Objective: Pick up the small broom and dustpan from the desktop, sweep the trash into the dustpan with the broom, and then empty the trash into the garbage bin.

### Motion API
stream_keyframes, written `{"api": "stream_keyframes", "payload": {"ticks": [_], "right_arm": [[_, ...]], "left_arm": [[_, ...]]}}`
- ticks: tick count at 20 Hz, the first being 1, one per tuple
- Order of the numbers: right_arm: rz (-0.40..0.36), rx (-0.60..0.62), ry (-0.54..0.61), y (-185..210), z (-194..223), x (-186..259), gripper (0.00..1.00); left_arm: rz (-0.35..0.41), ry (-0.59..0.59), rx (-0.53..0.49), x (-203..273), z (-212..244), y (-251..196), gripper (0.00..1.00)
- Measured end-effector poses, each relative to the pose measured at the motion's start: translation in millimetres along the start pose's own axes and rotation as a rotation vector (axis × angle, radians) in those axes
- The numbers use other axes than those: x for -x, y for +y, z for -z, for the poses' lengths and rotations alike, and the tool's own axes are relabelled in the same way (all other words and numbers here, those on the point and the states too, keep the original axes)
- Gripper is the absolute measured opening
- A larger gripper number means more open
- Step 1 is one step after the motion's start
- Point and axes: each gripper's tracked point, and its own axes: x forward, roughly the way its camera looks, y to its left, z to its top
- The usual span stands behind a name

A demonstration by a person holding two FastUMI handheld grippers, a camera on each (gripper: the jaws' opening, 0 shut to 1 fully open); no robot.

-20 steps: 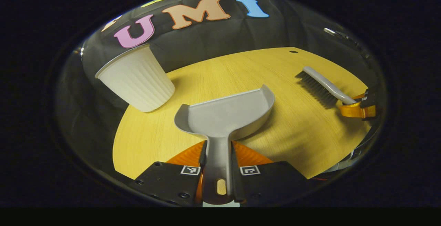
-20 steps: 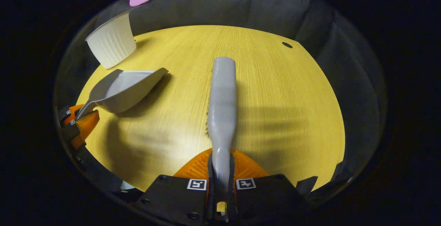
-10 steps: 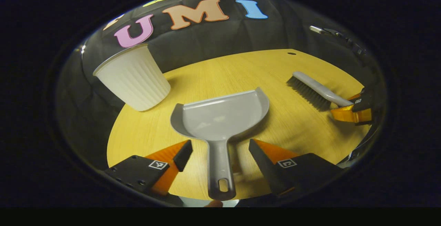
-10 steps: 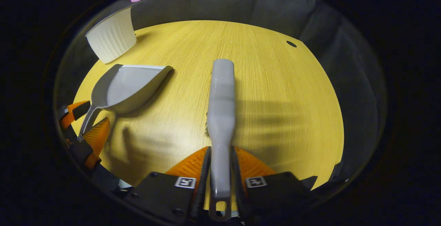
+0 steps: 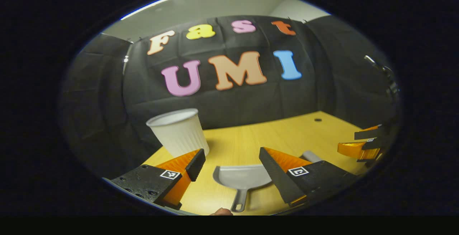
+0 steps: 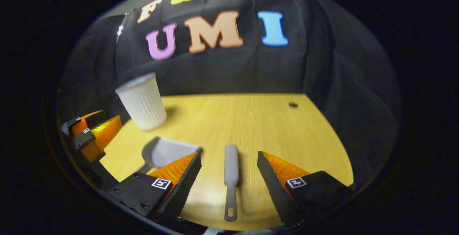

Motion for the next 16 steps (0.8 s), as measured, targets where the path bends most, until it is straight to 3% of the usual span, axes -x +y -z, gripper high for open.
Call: {"api": "stream_keyframes", "payload": {"ticks": [1,2,4,5,6,7,8,9,12,13,14,15,16], "right_arm": [[-0.001,0.016,-0.086,-3,-23,17,1.0],[0.009,0.038,-0.155,-8,-43,31,1.0],[0.02,0.071,-0.227,-16,-64,62,1.0],[0.024,0.073,-0.246,-14,-68,68,1.0],[0.029,0.063,-0.267,-11,-70,72,1.0],[0.031,0.05,-0.284,-10,-76,80,1.0],[0.042,0.034,-0.3,-8,-82,85,1.0],[0.054,0.015,-0.302,-7,-86,96,1.0],[0.054,0.009,-0.34,9,-91,104,1.0],[0.065,0.012,-0.345,11,-91,106,1.0],[0.065,0.015,-0.35,16,-93,106,1.0],[0.065,0.013,-0.36,21,-95,110,1.0],[0.061,0.011,-0.364,24,-97,111,1.0]], "left_arm": [[-0.005,-0.053,0.015,8,-27,0,1.0],[-0.012,-0.096,0.022,14,-50,-1,0.93],[0.0,-0.153,0.033,25,-78,-7,0.92],[0.027,-0.177,0.043,27,-85,-16,0.93],[0.057,-0.207,0.057,29,-96,-22,1.0],[0.087,-0.229,0.065,34,-103,-29,0.93],[0.115,-0.25,0.066,35,-109,-35,1.0],[0.14,-0.253,0.061,35,-113,-38,0.92],[0.188,-0.285,0.057,41,-121,-41,1.0],[0.202,-0.291,0.057,42,-120,-42,0.93],[0.216,-0.293,0.058,43,-121,-42,1.0],[0.227,-0.294,0.058,43,-120,-41,0.92],[0.231,-0.297,0.06,43,-121,-39,0.92]]}}
